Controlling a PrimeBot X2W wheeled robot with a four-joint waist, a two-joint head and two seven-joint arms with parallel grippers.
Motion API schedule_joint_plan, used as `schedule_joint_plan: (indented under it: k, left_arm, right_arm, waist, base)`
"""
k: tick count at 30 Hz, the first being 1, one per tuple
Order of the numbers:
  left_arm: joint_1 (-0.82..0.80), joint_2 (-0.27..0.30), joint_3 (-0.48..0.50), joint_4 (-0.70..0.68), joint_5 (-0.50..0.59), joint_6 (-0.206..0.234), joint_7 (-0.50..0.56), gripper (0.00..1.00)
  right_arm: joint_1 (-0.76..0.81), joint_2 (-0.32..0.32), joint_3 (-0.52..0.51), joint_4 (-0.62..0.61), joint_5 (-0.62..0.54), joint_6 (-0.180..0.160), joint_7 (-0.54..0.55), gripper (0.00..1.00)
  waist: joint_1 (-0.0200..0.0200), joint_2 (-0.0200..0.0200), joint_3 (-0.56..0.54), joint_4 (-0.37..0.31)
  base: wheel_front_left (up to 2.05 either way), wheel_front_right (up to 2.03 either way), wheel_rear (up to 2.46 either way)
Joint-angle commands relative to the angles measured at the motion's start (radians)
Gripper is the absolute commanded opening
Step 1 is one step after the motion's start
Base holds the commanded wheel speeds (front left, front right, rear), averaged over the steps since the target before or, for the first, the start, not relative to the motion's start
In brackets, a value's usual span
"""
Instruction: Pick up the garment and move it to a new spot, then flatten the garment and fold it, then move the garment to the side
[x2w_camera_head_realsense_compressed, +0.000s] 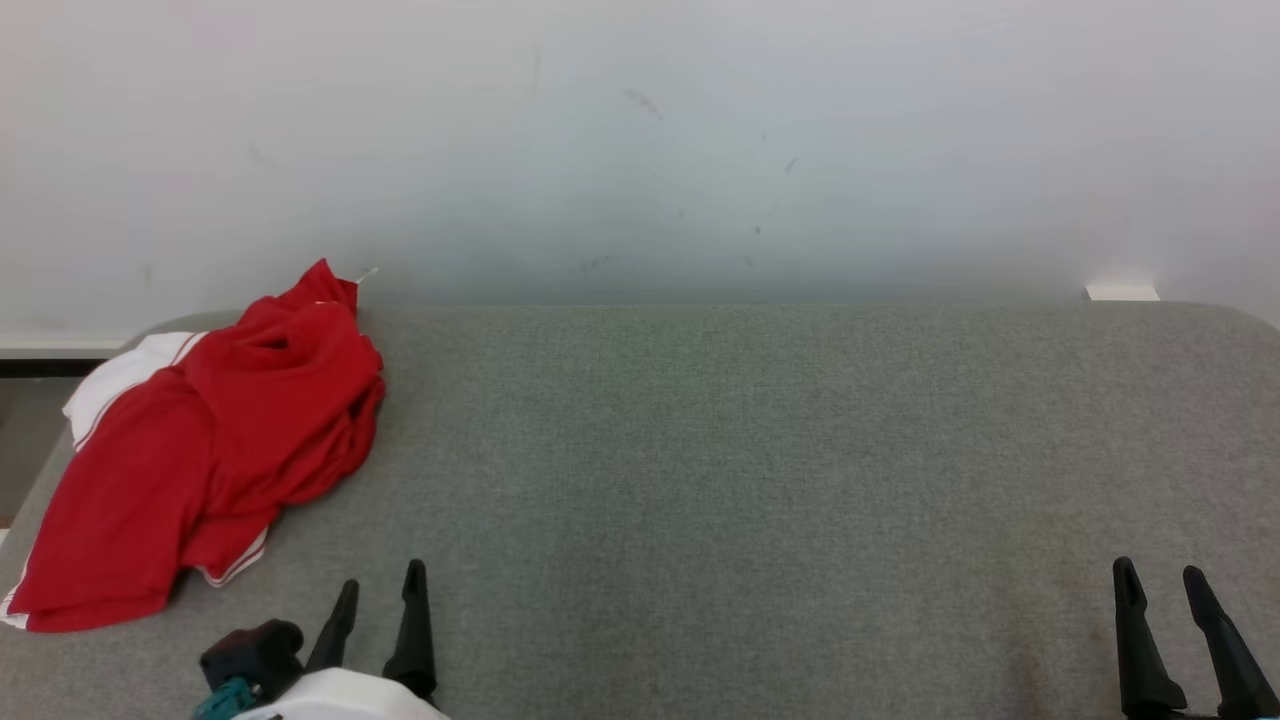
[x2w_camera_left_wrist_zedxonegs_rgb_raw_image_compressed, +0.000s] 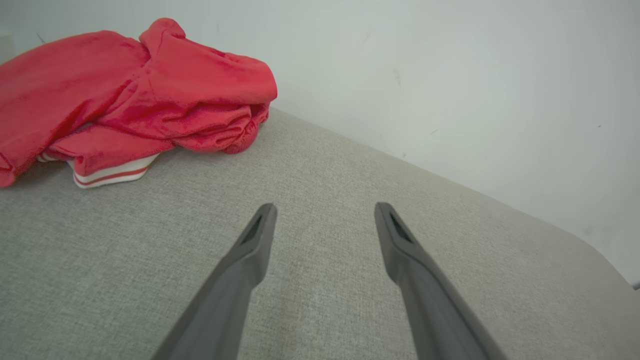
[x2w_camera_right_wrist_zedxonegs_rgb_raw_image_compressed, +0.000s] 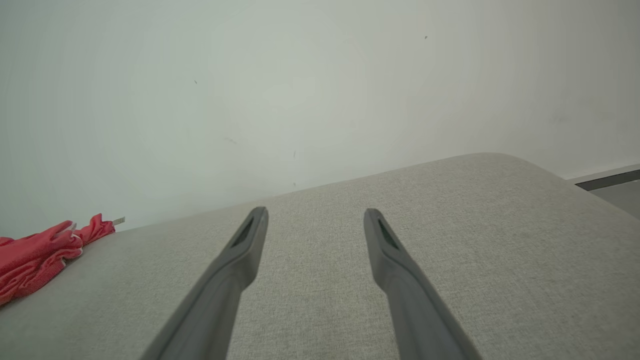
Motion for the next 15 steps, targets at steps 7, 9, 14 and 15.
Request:
schedule_joint_plan:
  k: [7,9,14,15]
  left_arm:
    - [0.004,0.018,-0.005,0.003,0.095,0.022,-0.026,1.00]
    - [0.006,0.020,-0.006,0.003,0.111,0.025,-0.032,1.00]
    - [0.009,0.023,-0.010,0.008,0.162,0.034,-0.042,1.00]
    - [0.010,0.024,-0.011,0.010,0.169,0.036,-0.044,1.00]
  right_arm:
    - [0.016,-0.004,0.010,-0.016,-0.069,-0.001,-0.026,1.00]
    - [0.018,-0.002,0.011,-0.017,-0.084,-0.001,-0.030,1.00]
    - [0.023,0.001,0.019,-0.021,-0.113,-0.001,-0.042,1.00]
    - [0.025,0.001,0.021,-0.021,-0.120,-0.001,-0.044,1.00]
  waist:
    - [-0.0001,-0.0001,-0.002,0.004]
    - [-0.0001,-0.0001,-0.002,0.005]
    - [-0.0001,-0.0001,-0.002,0.007]
    - [-0.0001,-0.0001,-0.002,0.007]
  base:
    - [0.00,0.00,0.00]
    - [0.00,0.00,0.00]
    - [0.00,0.00,0.00]
    - [0.00,0.00,0.00]
